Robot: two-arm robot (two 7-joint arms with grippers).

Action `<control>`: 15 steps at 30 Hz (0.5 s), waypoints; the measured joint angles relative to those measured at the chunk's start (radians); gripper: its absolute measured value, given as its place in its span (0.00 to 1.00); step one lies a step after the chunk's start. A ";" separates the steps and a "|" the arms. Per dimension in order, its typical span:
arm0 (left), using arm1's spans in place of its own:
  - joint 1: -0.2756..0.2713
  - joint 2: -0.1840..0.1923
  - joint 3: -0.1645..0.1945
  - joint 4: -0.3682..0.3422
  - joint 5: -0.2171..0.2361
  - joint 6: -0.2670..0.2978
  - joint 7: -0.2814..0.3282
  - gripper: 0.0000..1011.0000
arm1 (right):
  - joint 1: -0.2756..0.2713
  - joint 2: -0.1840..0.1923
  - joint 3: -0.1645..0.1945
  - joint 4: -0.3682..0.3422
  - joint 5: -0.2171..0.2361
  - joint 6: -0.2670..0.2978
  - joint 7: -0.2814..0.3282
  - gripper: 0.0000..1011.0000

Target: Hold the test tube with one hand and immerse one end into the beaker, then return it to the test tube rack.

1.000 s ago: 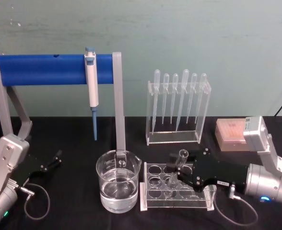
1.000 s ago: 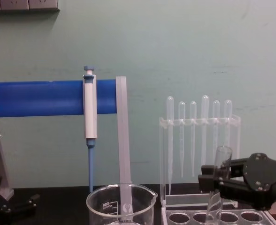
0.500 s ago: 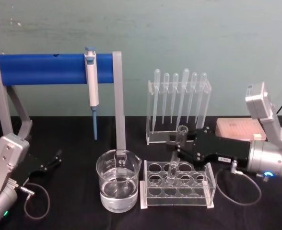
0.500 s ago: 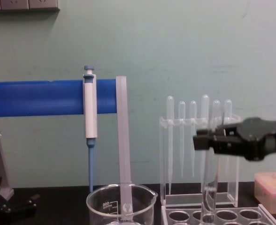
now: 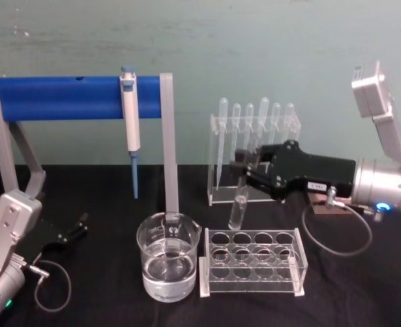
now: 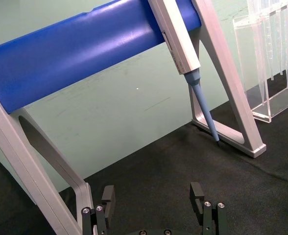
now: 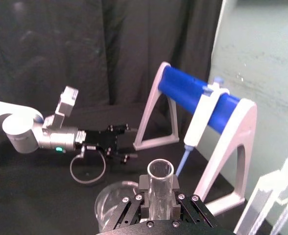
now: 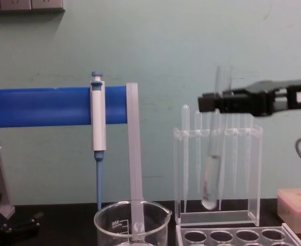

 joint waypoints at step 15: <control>0.000 0.000 0.000 0.000 0.000 0.000 0.000 0.99 | 0.162 -0.108 -0.087 0.075 0.001 -0.002 0.041 0.22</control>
